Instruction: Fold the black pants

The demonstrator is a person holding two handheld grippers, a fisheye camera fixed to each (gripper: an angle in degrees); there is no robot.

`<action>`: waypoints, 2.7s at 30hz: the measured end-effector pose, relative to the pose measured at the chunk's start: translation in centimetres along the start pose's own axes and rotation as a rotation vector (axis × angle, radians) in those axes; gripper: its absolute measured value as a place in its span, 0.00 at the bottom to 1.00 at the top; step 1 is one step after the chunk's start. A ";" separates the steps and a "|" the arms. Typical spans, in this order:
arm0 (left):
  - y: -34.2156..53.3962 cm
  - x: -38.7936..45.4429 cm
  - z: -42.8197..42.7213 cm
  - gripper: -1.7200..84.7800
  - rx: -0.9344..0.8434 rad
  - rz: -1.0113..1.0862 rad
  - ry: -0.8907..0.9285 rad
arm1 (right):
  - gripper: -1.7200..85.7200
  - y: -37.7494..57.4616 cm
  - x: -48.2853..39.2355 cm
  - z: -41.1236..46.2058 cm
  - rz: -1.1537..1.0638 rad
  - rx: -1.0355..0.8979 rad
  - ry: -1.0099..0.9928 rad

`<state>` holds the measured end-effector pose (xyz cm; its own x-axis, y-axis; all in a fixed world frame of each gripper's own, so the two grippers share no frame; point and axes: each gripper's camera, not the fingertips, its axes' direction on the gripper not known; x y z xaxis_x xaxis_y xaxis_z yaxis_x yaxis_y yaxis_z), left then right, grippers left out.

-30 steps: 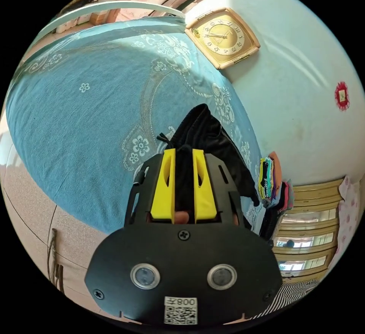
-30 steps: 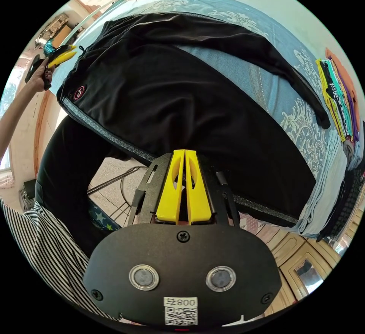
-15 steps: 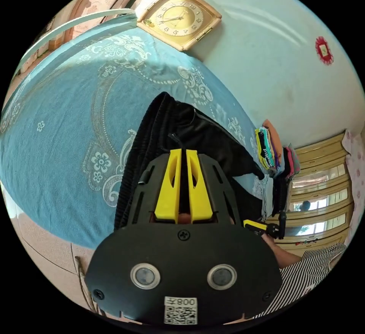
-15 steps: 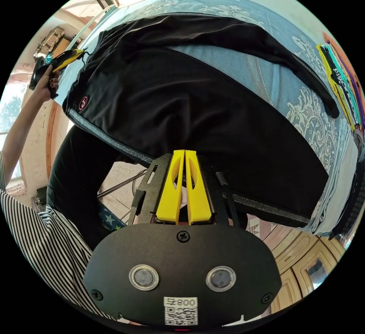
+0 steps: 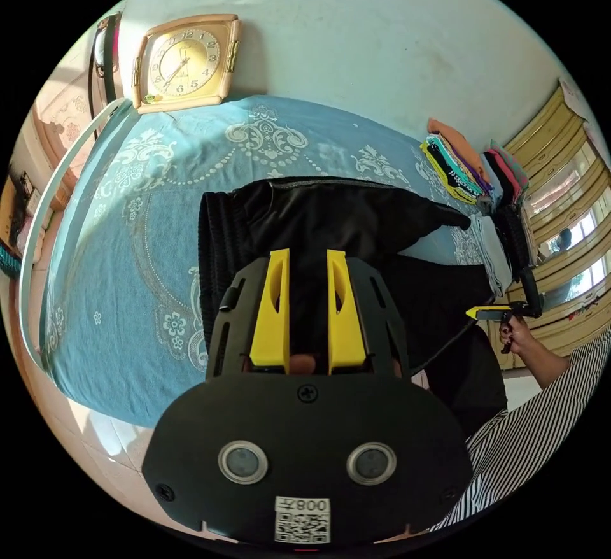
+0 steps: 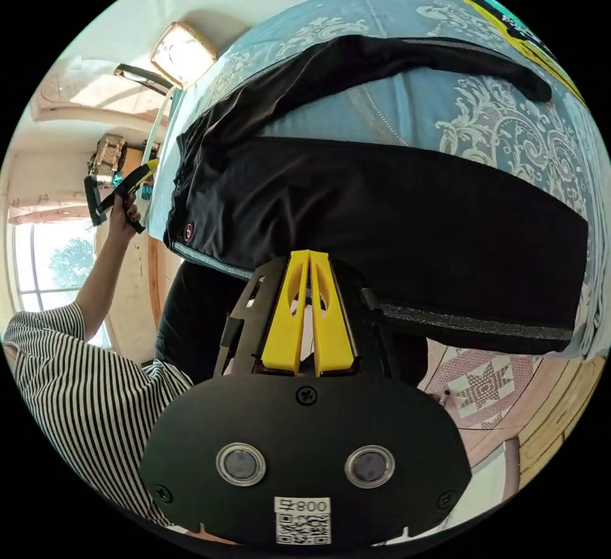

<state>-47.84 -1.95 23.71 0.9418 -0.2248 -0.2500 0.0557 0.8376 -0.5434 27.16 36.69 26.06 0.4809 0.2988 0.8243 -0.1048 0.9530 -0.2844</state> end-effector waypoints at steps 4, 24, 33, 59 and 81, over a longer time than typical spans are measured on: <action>-5.3 1.3 2.3 0.13 -0.054 0.029 -0.022 | 0.04 -3.3 2.0 -5.8 0.055 0.131 0.057; -21.0 4.0 12.5 0.09 -0.318 0.107 -0.272 | 0.09 -18.1 6.5 -21.1 0.324 0.241 0.419; -21.0 4.5 6.2 0.05 -0.120 0.079 -0.150 | 0.03 -15.9 2.9 -30.5 0.251 0.383 0.313; -24.5 -2.6 8.3 0.09 -0.101 -0.106 -0.031 | 0.10 -26.1 3.8 -43.6 0.282 0.299 0.294; -21.1 -4.6 8.2 0.11 -0.004 -0.192 -0.060 | 0.06 -29.3 11.0 -41.9 0.383 0.235 0.249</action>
<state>-50.60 -14.52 42.94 0.9321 -0.3501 -0.0929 0.2353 0.7802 -0.5796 72.01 9.99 22.98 0.5592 0.6352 0.5327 -0.4932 0.7714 -0.4020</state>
